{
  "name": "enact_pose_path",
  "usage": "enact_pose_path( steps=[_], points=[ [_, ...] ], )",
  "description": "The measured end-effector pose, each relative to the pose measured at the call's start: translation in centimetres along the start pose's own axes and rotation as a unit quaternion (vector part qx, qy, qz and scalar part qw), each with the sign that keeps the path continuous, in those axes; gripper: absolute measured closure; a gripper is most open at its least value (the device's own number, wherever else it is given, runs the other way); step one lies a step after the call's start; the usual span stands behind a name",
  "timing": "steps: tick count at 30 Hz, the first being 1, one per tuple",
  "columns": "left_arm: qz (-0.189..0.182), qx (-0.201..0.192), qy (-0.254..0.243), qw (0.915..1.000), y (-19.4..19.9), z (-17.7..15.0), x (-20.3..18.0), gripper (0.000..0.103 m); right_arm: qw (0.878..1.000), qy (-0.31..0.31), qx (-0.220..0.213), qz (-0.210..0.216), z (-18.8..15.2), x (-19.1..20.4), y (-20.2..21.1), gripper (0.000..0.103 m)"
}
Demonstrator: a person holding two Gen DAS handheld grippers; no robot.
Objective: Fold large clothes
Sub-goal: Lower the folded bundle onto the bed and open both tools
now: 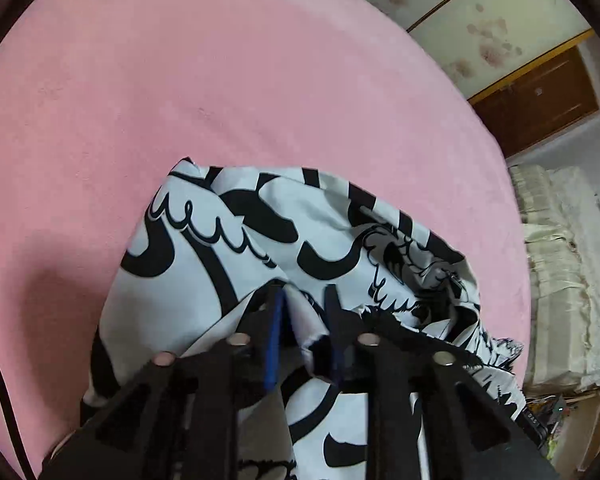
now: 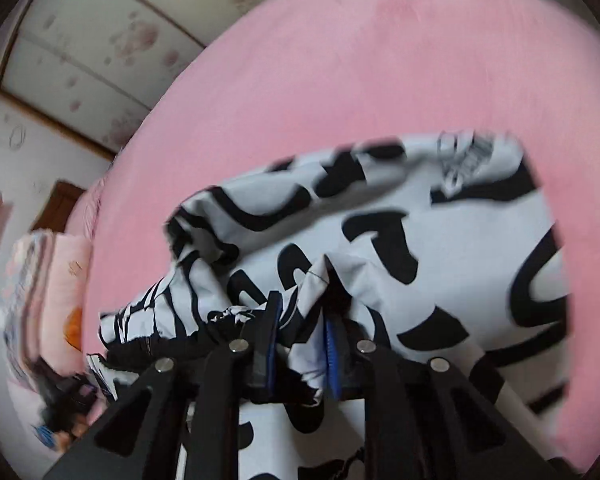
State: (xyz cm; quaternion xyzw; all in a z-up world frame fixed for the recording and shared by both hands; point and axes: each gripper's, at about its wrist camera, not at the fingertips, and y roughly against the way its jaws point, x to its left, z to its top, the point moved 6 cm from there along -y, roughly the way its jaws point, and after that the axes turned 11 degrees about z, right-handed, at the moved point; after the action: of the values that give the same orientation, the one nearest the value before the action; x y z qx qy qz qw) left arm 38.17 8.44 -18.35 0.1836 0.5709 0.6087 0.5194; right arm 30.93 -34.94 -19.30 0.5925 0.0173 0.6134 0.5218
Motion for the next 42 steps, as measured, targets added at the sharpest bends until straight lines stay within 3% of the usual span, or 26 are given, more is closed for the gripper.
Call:
enact_pose_path(
  steps=[4, 6, 10, 12, 17, 20, 25, 28, 29, 30, 31, 32, 33, 36, 39, 42],
  points=[
    [-0.021, 0.015, -0.032, 0.9992, 1.0, 0.1, -0.8, 0.057, 0.999, 0.023, 0.005, 0.026, -0.2, 1.1, 1.9, 0.066],
    [-0.03, 0.009, -0.055, 0.998, 3.1, 0.0, -1.4, 0.039, 0.999, 0.038, 0.003, 0.039, -0.2, 2.4, 3.9, 0.05],
    [-0.036, -0.037, -0.117, 0.9918, 7.2, 0.0, -2.5, 0.031, 0.994, 0.096, -0.028, 0.051, 0.0, 4.9, 8.6, 0.031],
    [-0.014, -0.063, -0.167, 0.9838, 8.3, -0.3, -3.1, 0.027, 0.987, 0.155, -0.046, 0.016, -0.2, 5.6, 9.9, 0.022],
    [0.04, -0.057, -0.285, 0.9559, 6.5, -2.0, -4.1, 0.027, 0.962, 0.263, 0.009, -0.074, -0.5, 5.1, 6.6, 0.021],
    [0.059, -0.042, -0.317, 0.9455, 4.0, -2.1, -3.8, 0.027, 0.952, 0.283, 0.049, -0.104, -0.3, 3.3, 3.8, 0.021],
    [0.091, -0.015, -0.33, 0.9394, 0.0, -1.3, -3.7, 0.027, 0.95, 0.278, 0.082, -0.114, 0.7, 1.5, 0.2, 0.021],
    [0.084, -0.028, -0.312, 0.9459, -0.7, -0.3, -4.1, 0.028, 0.945, 0.292, 0.088, -0.121, 1.0, 1.3, -1.1, 0.021],
    [0.082, -0.035, -0.305, 0.9483, -0.7, 0.1, -4.2, 0.044, 0.946, 0.289, 0.088, -0.119, 1.1, 1.3, -1.4, 0.023],
    [0.085, -0.036, -0.294, 0.9515, -0.9, 0.4, -4.3, 0.066, 0.947, 0.285, 0.087, -0.117, 1.1, 1.3, -1.7, 0.031],
    [0.093, -0.028, -0.278, 0.9556, -1.2, 0.7, -4.2, 0.069, 0.948, 0.285, 0.08, -0.119, 1.3, 1.4, -1.6, 0.041],
    [0.098, -0.025, -0.262, 0.9598, -1.2, 0.8, -4.2, 0.084, 0.948, 0.284, 0.069, -0.129, 1.6, 1.3, -1.2, 0.058],
    [0.1, -0.025, -0.246, 0.9637, -0.9, 1.0, -4.1, 0.089, 0.951, 0.276, 0.059, -0.128, 1.8, 1.2, -0.7, 0.073],
    [0.103, -0.062, -0.236, 0.9644, 1.5, 1.5, -4.2, 0.092, 0.962, 0.249, 0.006, -0.108, 2.3, 1.6, 2.2, 0.101],
    [0.085, -0.084, -0.224, 0.9671, 3.1, 2.0, -3.7, 0.092, 0.965, 0.243, -0.045, -0.092, 2.7, 1.9, 4.9, 0.101],
    [0.117, -0.074, -0.25, 0.9584, 0.6, 1.4, -3.2, 0.092, 0.959, 0.242, -0.016, -0.144, 1.9, -0.3, 2.6, 0.101]
  ],
)
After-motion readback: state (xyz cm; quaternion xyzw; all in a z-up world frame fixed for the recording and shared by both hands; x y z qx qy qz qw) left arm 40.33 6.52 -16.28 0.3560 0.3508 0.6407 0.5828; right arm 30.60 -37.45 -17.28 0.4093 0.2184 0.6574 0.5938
